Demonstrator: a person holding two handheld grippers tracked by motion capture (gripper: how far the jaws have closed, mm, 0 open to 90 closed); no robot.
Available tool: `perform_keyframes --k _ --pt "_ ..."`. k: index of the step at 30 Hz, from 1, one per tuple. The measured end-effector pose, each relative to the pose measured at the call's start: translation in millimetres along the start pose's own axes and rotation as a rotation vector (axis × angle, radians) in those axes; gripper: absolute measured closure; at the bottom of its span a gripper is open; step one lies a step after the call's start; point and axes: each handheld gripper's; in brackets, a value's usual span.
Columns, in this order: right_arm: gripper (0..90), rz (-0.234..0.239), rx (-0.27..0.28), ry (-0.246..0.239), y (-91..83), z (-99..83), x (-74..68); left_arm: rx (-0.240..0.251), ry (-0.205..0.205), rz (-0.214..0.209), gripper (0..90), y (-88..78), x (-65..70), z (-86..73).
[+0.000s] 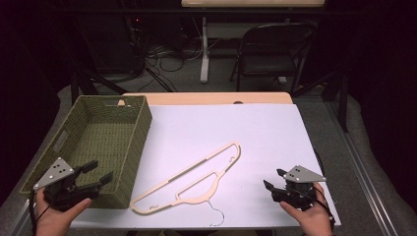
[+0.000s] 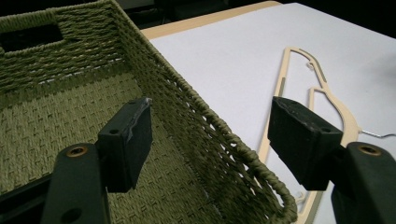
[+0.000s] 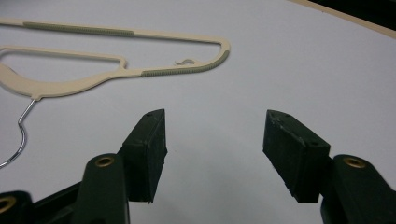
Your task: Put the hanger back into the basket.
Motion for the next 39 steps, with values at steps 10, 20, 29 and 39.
perform_keyframes --k 10,20,29,39 --pt "43.1 0.05 -0.131 -0.084 8.1 12.4 -0.4 -0.021 -0.007 -0.006 30.7 5.3 1.6 -0.9" --pt "46.1 0.086 -0.199 -0.148 11.4 41.1 -4.2 -0.015 -0.014 -0.016 30.7 6.2 3.9 2.5" --pt "46.4 0.147 -0.242 -0.245 25.2 89.4 -20.1 -0.005 -0.008 -0.034 30.7 7.9 4.7 5.6" --pt "46.7 0.189 -0.298 -0.314 45.3 123.2 -31.5 -0.005 -0.009 -0.028 30.7 5.9 4.8 5.1"
Point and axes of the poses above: each handheld gripper's, and its own axes: y roughly forward along the jaws, z roughly out of its top, x roughly to its right, and after that the axes turned 8 degrees about z, right-handed
